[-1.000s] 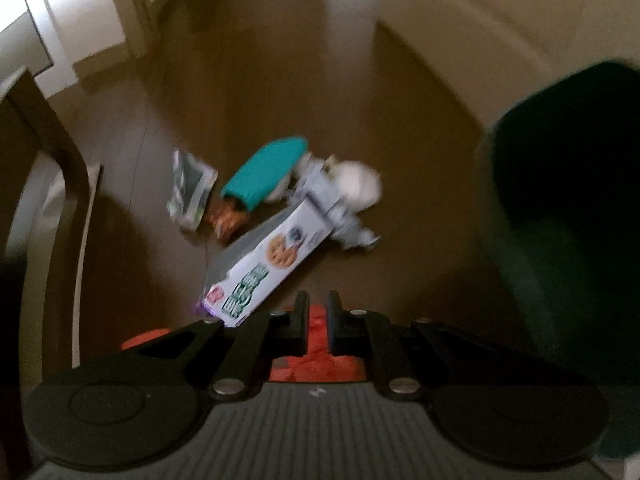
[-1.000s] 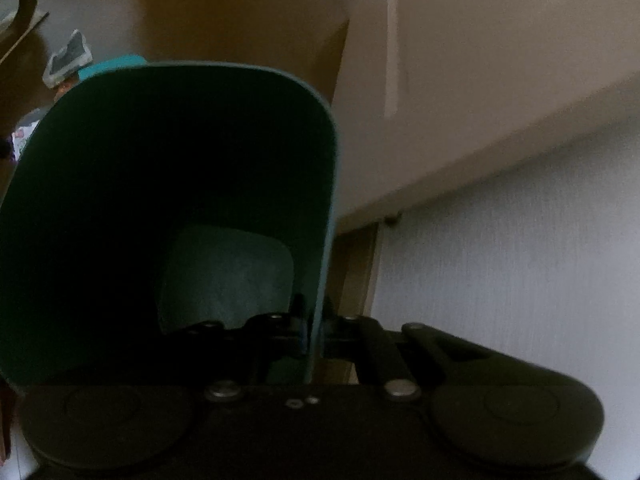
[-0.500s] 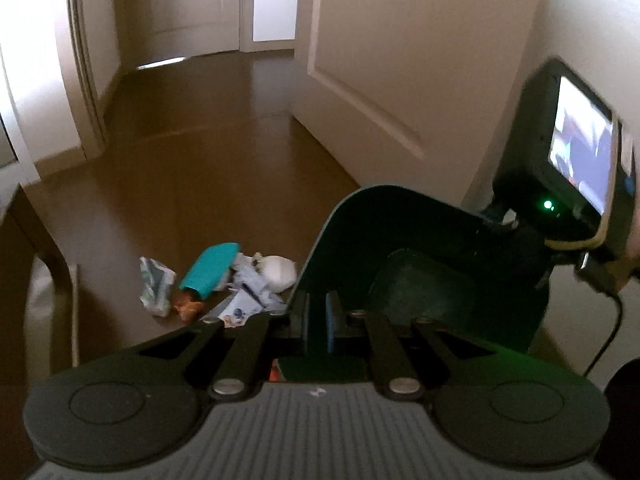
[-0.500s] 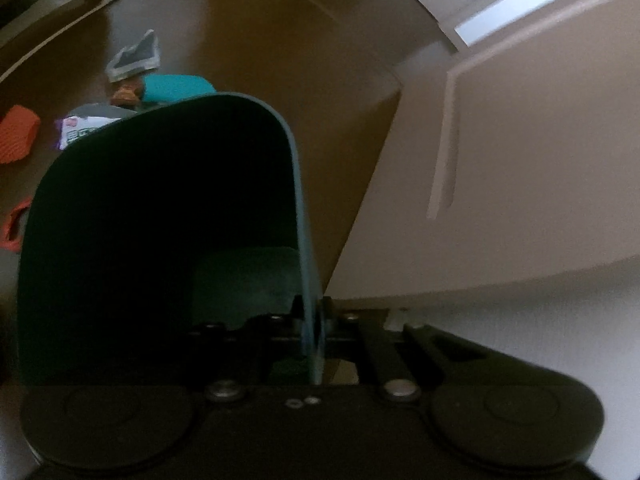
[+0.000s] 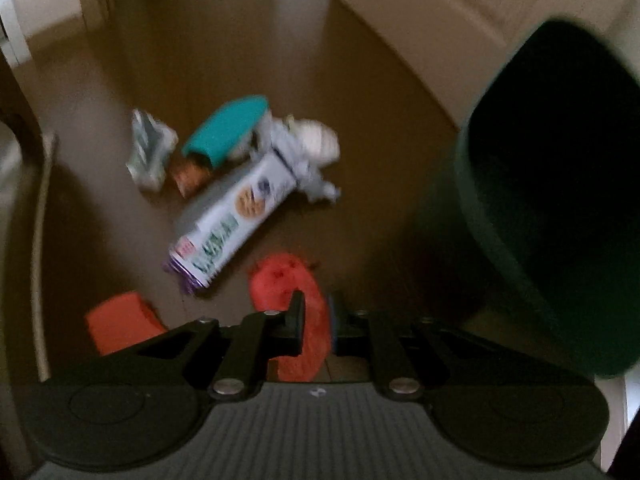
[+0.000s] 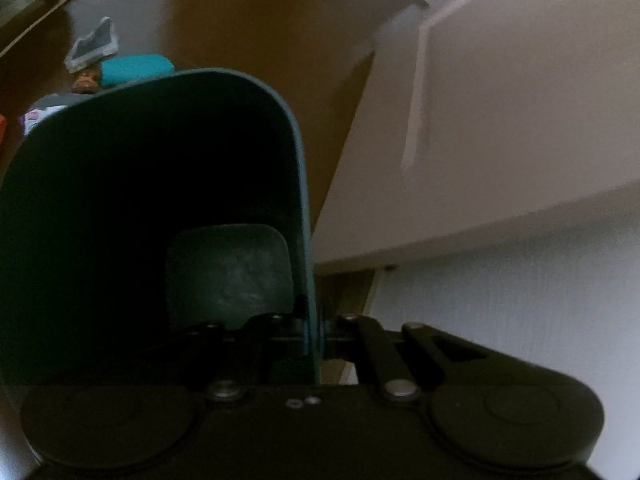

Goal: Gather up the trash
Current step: 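Lower the left tool onto the red mesh bag and close on it while the right tool holds the bin, then carry the red bag over the bin and open the left tool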

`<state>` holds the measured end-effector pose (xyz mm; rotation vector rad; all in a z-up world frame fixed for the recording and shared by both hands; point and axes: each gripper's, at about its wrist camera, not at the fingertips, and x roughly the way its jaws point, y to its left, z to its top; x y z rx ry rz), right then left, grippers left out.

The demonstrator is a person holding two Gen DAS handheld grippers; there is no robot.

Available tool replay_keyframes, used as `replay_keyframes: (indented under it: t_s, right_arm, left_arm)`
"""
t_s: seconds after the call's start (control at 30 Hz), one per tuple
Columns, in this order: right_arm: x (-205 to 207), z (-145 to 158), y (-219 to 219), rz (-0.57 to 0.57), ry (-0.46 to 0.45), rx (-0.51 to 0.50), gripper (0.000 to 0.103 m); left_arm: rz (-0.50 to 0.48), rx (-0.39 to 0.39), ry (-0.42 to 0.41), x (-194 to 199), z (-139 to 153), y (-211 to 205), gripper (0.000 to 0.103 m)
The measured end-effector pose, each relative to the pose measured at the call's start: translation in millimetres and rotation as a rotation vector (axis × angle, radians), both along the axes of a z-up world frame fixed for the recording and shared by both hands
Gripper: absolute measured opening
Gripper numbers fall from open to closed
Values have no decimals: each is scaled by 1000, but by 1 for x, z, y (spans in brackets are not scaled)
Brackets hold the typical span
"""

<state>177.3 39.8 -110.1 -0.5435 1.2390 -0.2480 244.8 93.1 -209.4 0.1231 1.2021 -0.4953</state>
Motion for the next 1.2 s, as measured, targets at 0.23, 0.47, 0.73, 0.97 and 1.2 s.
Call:
replay_keyframes:
  t_s: [0.23, 0.47, 0.73, 0.97, 1.2]
  right_arm:
    - [4, -8, -18, -91, 3, 37, 5]
    - [9, -14, -28, -147, 6, 48, 6]
    - [21, -23, -21, -153, 18, 37, 6]
    - [23, -27, -18, -137, 18, 24, 6]
    - [17, -31, -10, -107, 5, 17, 5]
  left_arm:
    - [24, 27, 66, 19, -66, -13, 55]
    - [60, 115, 68, 43, -109, -25, 87]
    - [103, 193, 93, 54, -142, -26, 77]
    - [113, 217, 81, 50, -138, -27, 58]
    - [150, 167, 26, 33, -76, -12, 58]
